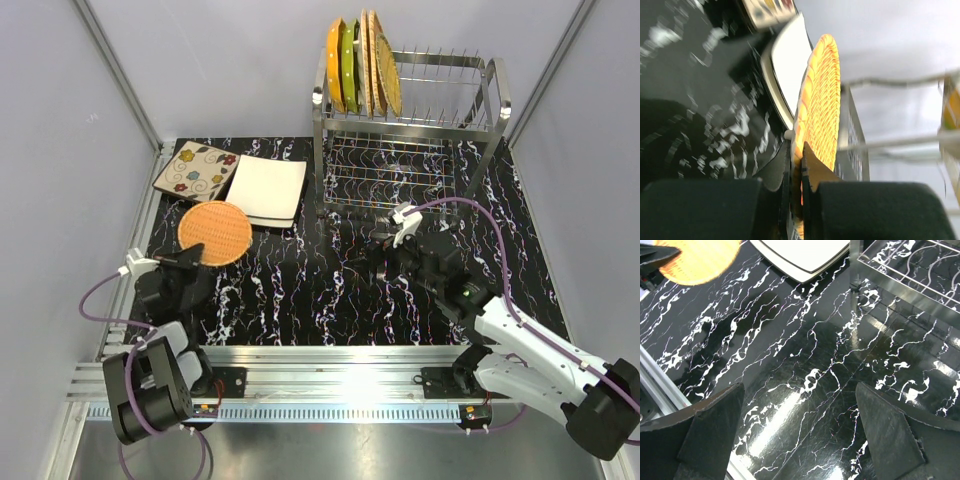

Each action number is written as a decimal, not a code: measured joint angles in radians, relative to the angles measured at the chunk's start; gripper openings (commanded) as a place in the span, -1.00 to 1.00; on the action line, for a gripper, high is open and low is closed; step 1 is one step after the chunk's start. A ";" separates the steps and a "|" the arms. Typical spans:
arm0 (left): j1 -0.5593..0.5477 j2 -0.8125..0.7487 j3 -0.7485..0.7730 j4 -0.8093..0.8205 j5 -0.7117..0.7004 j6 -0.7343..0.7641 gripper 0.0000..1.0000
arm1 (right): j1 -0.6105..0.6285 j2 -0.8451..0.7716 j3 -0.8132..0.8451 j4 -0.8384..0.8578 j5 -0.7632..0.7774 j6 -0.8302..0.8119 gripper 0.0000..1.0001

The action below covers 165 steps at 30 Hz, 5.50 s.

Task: Unload the plates from the dish rack
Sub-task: Place the plate on the table, then grab a plate with the right arm

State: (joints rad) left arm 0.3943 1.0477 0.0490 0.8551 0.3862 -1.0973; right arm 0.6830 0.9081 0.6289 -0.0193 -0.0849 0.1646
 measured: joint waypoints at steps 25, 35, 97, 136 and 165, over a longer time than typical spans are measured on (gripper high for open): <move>0.253 0.695 0.011 0.408 -0.029 -0.214 -0.95 | -0.042 0.076 0.124 0.035 0.020 0.000 0.99; 0.253 0.813 0.089 0.523 0.003 -0.279 0.10 | -0.051 0.097 0.179 0.034 0.015 -0.039 0.99; 0.253 -0.171 0.541 -1.305 -0.168 0.522 0.98 | -0.401 0.885 1.608 -0.589 -0.159 -0.258 0.31; 0.248 -0.254 0.584 -1.233 0.205 0.575 0.98 | -0.397 0.975 1.603 -0.501 -0.148 -0.350 -0.49; 0.225 -0.254 0.584 -1.202 0.298 0.539 0.98 | -0.434 0.891 1.587 -0.357 -0.062 -0.339 -1.00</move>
State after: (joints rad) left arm 0.6197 0.7940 0.6331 -0.3466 0.6846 -0.5579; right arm 0.2489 1.7992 2.2158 -0.3767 -0.1471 -0.1745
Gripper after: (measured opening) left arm 0.987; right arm 0.153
